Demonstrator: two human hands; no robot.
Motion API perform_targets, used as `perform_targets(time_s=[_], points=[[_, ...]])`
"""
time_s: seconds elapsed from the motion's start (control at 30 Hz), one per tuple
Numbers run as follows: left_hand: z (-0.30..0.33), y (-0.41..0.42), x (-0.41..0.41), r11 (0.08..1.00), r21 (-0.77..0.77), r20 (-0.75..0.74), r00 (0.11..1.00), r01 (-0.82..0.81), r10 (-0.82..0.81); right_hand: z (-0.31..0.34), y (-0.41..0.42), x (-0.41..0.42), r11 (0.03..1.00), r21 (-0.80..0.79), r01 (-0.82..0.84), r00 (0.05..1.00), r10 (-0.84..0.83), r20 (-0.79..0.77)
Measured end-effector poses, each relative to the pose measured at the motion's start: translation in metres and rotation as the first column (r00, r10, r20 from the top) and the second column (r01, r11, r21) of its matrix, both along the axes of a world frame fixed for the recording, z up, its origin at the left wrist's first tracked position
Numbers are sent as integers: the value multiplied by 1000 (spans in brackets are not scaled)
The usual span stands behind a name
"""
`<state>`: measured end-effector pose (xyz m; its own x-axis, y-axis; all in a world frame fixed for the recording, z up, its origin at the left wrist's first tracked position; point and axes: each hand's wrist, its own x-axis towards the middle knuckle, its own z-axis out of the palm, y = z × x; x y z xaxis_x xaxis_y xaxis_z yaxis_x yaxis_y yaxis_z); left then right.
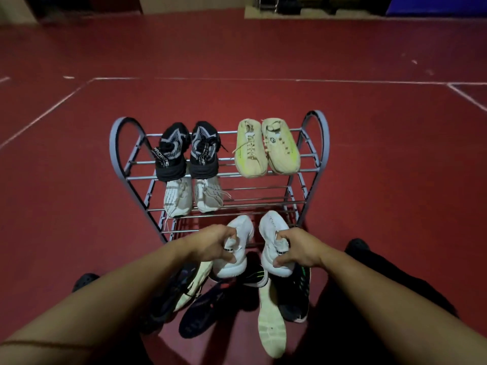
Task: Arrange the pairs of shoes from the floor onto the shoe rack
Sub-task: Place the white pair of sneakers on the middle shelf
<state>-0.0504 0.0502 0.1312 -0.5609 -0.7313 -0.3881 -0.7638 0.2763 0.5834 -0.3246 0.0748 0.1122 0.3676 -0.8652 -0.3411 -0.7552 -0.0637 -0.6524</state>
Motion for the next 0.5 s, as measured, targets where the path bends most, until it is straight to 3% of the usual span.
perform_targets(time_s=[0.33, 0.5], points=[[41, 7, -16, 981, -195, -28, 1000, 7, -13, 48, 6, -9, 974, -210, -81, 994, 64, -86], [39, -4, -20, 965, -262, -26, 1000, -15, 8, 51, -4, -1, 947, -319, -43, 989, -5, -150]])
